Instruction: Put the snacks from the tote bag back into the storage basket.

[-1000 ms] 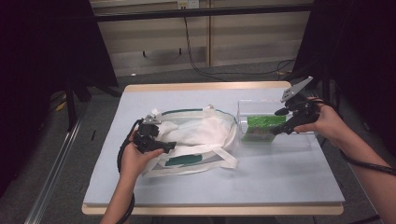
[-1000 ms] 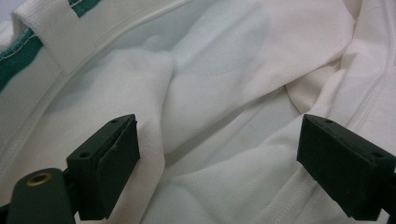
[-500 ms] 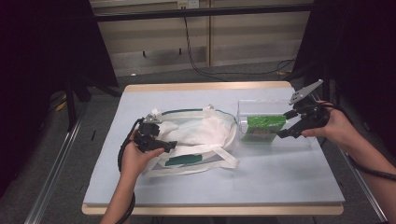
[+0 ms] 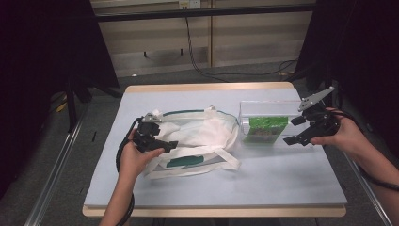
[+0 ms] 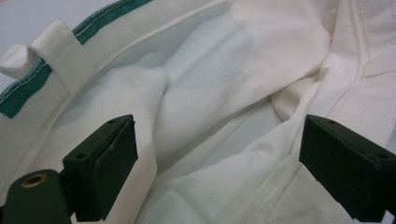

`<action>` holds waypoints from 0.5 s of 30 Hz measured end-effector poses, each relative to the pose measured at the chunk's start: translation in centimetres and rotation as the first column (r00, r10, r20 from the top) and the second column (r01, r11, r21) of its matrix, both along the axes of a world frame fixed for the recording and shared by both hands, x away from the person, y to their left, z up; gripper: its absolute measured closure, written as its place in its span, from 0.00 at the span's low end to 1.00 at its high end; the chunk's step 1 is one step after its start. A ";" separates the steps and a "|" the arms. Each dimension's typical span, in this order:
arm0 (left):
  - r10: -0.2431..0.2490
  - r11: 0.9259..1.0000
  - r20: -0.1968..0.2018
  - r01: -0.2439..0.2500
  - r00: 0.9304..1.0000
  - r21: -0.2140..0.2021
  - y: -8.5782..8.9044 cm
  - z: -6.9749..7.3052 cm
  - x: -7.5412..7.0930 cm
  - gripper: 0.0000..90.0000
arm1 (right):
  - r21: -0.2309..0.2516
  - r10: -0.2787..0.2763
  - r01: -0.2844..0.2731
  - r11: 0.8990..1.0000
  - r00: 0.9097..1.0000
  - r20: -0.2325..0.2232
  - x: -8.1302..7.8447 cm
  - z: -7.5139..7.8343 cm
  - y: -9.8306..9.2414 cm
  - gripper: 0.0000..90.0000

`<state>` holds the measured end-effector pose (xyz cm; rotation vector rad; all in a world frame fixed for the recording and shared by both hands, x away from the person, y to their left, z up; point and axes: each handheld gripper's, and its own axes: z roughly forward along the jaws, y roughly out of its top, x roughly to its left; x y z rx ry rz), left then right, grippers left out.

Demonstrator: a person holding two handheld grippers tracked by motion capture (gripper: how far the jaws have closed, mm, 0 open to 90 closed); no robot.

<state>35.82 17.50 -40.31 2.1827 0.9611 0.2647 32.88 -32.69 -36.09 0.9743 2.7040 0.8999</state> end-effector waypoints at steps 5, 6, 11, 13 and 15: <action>-0.011 1.000 0.011 0.011 1.000 -0.005 -0.1 0.4 -0.2 0.13 | -0.004 0.001 -0.001 1.000 1.000 0.006 -0.7 -0.5 -0.4 0.13; -0.010 1.000 0.011 0.010 1.000 -0.016 -0.2 0.4 -0.2 0.12 | 0.000 -0.003 0.003 1.000 1.000 0.007 -0.9 -0.6 -0.4 0.13; -0.040 0.999 0.004 0.040 0.999 -0.002 -0.2 0.4 -0.3 0.12 | 0.002 -0.017 0.017 1.000 1.000 0.006 -1.7 -1.4 -0.8 0.13; -0.038 0.999 0.002 0.038 0.999 -0.010 -0.3 0.5 -0.3 0.12 | 0.012 -0.015 0.015 1.000 1.000 0.003 -2.1 -1.8 -0.8 0.13; -0.041 0.999 0.001 0.041 0.999 0.001 -0.4 0.6 -0.3 0.12 | 0.020 -0.018 0.018 1.000 1.000 -0.002 -2.5 -2.1 -0.8 0.13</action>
